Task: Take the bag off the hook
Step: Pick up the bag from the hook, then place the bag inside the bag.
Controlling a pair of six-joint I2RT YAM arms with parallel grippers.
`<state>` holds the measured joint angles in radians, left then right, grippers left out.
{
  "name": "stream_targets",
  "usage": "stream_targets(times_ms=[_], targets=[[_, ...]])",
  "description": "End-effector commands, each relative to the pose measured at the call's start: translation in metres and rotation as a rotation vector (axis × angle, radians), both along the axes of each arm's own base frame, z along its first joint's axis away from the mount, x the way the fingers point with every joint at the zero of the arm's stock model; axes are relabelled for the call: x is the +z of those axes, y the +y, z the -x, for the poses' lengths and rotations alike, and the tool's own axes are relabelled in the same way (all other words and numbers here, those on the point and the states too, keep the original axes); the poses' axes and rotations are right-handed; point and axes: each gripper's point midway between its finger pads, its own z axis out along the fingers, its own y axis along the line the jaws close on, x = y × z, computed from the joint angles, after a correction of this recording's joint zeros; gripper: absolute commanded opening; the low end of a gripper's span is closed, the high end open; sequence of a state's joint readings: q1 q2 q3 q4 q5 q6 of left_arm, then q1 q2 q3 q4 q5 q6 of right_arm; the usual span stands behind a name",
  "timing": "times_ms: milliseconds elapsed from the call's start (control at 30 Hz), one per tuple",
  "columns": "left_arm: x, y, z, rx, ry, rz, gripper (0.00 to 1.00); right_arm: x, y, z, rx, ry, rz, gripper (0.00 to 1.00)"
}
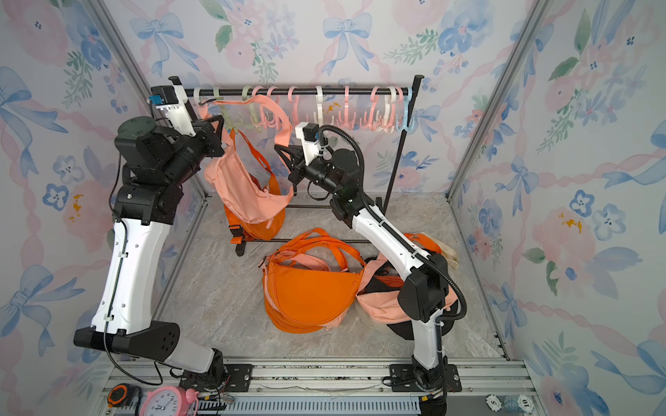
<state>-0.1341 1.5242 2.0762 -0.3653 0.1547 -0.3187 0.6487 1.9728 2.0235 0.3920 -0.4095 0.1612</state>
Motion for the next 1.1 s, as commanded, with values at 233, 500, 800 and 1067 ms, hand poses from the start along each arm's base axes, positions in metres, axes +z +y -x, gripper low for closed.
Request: stream_targets(times_ms=[233, 500, 800, 1067], targets=[[0.023, -0.002, 0.022, -0.039, -0.065, 0.024, 0.0, 0.058, -0.035, 0.037, -0.031, -0.108, -0.032, 0.0], [0.011, -0.019, 0.045, -0.106, -0.059, -0.012, 0.0, 0.069, -0.059, 0.075, -0.043, -0.136, -0.029, 0.0], [0.002, -0.056, 0.084, -0.177, -0.094, -0.057, 0.0, 0.069, -0.088, 0.145, -0.06, -0.193, 0.036, 0.0], [-0.02, -0.064, 0.117, -0.209, -0.091, -0.038, 0.0, 0.067, -0.126, 0.195, -0.09, -0.21, 0.034, 0.0]])
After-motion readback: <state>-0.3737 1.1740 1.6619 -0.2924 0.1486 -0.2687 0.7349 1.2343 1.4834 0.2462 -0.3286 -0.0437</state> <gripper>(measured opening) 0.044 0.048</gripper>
